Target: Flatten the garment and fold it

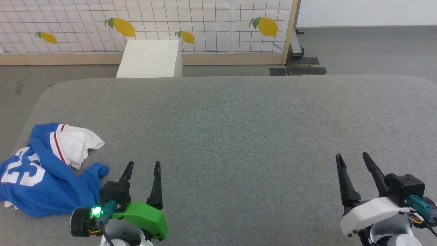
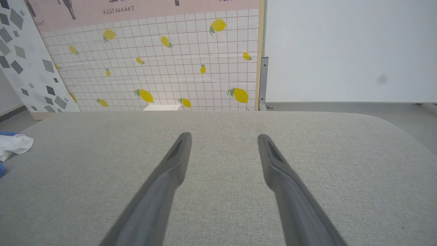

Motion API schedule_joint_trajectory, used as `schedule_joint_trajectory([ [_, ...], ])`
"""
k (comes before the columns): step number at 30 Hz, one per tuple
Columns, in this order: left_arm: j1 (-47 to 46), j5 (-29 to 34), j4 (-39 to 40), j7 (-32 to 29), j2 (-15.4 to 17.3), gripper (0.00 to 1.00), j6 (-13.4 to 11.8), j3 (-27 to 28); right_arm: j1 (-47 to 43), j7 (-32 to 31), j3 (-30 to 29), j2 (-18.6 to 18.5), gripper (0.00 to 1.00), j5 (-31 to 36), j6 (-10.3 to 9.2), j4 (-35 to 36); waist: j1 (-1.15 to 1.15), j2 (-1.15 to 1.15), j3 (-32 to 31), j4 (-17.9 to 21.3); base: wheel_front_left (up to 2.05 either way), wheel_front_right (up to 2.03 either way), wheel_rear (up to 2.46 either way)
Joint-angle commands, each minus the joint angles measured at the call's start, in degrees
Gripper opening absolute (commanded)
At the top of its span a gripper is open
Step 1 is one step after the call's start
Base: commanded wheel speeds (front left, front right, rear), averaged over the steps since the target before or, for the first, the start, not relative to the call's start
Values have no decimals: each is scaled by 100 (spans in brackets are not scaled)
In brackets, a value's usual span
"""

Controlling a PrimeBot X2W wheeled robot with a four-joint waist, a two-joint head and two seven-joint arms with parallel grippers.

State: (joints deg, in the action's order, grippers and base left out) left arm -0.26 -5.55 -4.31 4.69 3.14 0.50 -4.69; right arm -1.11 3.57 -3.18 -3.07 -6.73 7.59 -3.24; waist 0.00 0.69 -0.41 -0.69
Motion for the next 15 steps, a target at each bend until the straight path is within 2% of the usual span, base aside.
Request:
schedule_joint_trajectory([
  [1, -105, -50, -40, 61, -8, 100, 41, -32, -47, 75, -38, 7, 100, -66, -3, -25, 0, -24, 2, -23, 0, 0, 0],
  [9, -170, -112, -79, 155, -10, 100, 34, -77, -76, 83, -140, 8, 100, -36, -4, 16, 0, -28, 24, -194, 0, 0, 0],
  [15, -228, -148, -124, 225, -11, 100, 16, -56, -118, 51, -168, 9, 100, 60, -4, 129, 0, -32, 45, -465, 0, 0, 0],
])
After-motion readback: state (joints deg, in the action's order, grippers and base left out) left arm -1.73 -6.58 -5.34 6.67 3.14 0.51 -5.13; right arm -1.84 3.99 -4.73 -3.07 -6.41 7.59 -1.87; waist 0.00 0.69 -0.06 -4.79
